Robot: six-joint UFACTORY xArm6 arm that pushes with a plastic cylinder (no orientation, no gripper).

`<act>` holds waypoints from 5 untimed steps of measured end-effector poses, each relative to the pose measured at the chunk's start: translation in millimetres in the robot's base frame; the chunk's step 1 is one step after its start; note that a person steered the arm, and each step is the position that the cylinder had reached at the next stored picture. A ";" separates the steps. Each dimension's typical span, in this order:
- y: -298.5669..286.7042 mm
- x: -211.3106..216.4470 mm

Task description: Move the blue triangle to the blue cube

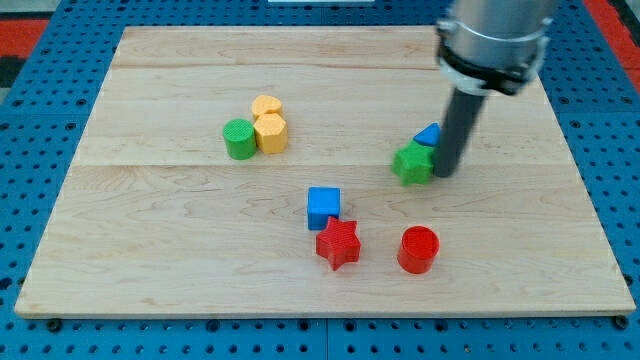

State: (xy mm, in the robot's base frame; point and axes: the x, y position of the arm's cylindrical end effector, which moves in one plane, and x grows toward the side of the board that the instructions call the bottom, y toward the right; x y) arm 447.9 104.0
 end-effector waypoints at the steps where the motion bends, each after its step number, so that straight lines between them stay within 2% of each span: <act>1: -107.1 -18.4; 2: -155.9 -45.3; 3: -83.2 -58.7; 4: -46.2 -75.3; 5: -5.5 -41.8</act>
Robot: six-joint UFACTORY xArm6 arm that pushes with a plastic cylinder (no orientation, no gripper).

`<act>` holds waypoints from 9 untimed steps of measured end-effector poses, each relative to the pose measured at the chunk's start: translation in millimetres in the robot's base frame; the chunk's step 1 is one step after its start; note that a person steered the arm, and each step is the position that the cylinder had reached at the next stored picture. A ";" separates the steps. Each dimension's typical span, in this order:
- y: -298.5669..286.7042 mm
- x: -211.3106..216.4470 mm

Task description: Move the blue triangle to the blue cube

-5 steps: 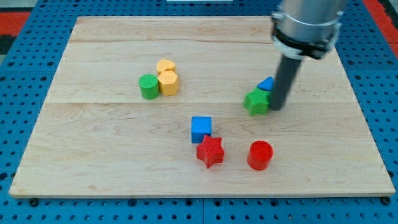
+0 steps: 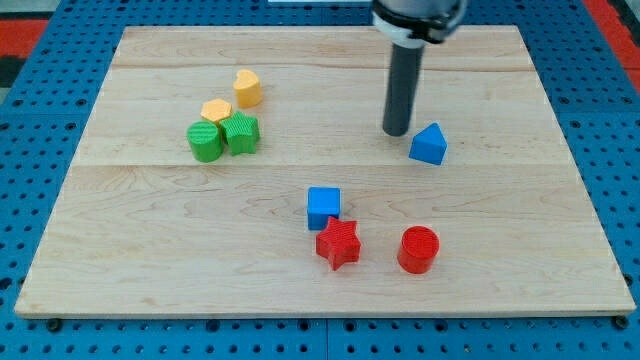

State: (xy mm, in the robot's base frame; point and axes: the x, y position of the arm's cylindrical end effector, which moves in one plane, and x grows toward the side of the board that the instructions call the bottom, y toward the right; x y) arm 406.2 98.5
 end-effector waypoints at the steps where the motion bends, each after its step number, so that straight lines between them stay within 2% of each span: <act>1: 35.7 20.3; 2: 75.6 15.9; 5: 111.4 -13.7; 6: 149.1 17.7; 7: 86.7 38.6; 8: 52.8 33.0; 9: -4.7 49.3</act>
State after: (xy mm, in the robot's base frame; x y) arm 455.4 93.8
